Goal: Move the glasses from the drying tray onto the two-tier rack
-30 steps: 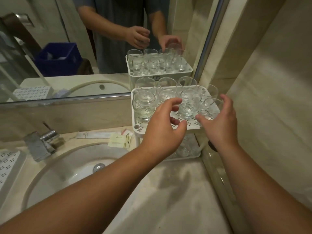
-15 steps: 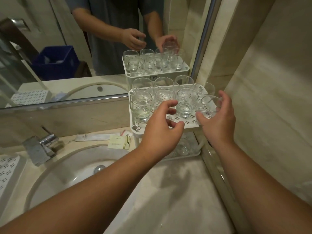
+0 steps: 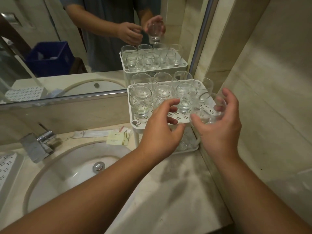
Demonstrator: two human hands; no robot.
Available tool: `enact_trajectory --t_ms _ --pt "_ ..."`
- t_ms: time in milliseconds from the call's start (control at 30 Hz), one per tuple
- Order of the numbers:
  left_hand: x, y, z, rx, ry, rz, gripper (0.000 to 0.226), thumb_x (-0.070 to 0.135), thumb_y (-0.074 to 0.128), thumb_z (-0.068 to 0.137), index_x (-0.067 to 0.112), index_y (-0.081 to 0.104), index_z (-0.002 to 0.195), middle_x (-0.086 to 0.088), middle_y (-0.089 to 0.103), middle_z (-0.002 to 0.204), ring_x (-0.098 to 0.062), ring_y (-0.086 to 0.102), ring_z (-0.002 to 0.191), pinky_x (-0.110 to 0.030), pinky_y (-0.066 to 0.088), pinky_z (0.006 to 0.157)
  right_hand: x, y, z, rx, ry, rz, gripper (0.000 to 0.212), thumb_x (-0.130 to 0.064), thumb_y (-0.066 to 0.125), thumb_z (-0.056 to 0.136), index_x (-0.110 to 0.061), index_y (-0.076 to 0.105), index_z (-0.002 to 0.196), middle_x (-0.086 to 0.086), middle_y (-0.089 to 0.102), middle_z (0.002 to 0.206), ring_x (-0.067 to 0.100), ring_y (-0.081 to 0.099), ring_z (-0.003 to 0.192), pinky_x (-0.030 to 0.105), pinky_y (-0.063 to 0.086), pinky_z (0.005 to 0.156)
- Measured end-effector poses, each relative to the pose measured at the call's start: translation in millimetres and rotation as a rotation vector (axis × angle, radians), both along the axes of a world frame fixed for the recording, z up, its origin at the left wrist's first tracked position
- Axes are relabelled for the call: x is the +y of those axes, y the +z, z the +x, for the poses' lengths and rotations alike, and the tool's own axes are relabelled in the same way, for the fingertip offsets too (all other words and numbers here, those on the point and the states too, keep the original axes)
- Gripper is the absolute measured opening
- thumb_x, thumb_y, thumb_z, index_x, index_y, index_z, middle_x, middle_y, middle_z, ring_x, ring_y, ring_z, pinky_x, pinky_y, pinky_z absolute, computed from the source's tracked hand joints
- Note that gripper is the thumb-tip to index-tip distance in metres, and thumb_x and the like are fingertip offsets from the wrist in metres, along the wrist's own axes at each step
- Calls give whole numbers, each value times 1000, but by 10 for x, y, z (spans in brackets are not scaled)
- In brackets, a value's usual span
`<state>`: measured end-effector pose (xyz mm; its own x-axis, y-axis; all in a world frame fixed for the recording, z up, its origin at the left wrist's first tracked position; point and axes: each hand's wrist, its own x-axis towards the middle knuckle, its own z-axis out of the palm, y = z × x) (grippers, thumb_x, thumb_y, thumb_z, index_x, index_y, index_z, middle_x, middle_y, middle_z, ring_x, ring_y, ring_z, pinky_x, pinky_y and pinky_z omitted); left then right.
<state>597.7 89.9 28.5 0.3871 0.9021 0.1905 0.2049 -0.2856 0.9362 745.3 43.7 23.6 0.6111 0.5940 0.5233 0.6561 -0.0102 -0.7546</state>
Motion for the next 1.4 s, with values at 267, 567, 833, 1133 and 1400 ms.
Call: enact_trajectory --t_ms 267,567,833,1133,1400 --pt "-220 -485 -385 39 -5 -123 53 8 58 87 41 54 128 18 61 113 -5 63 90 -15 51 70 -414 -465 -386 -79 148 -132 92 -30 86 66 -13 41 144 2 52 131 10 52 119 21 44 96" --pt "-430 -1028 -706 57 4 -472 48 10 61 90 45 66 122 17 69 114 -7 69 90 -25 57 79 -497 -1002 -667 29 221 -318 86 -31 87 65 -18 45 139 -2 52 129 14 53 115 29 46 96" --pt "-312 -1104 -690 7 -8 -712 48 26 61 78 39 64 124 13 66 122 -11 70 96 -26 53 73 -230 -1227 -699 140 216 -374 84 -31 88 66 -17 46 137 -8 47 122 13 54 112 18 39 90" --pt "-202 -1179 -539 -21 23 -801 51 22 61 92 37 52 140 9 62 123 -16 66 94 -30 51 75 198 -1325 -600 308 215 -442 85 -34 87 69 -22 39 138 4 53 133 14 53 119 26 45 93" --pt "25 -1078 -450 -89 29 -804 76 34 60 72 34 46 146 19 62 128 -15 68 103 -33 52 78 525 -1427 -567 420 150 -403 79 -34 89 65 -19 40 125 4 59 115 15 61 99 20 46 76"
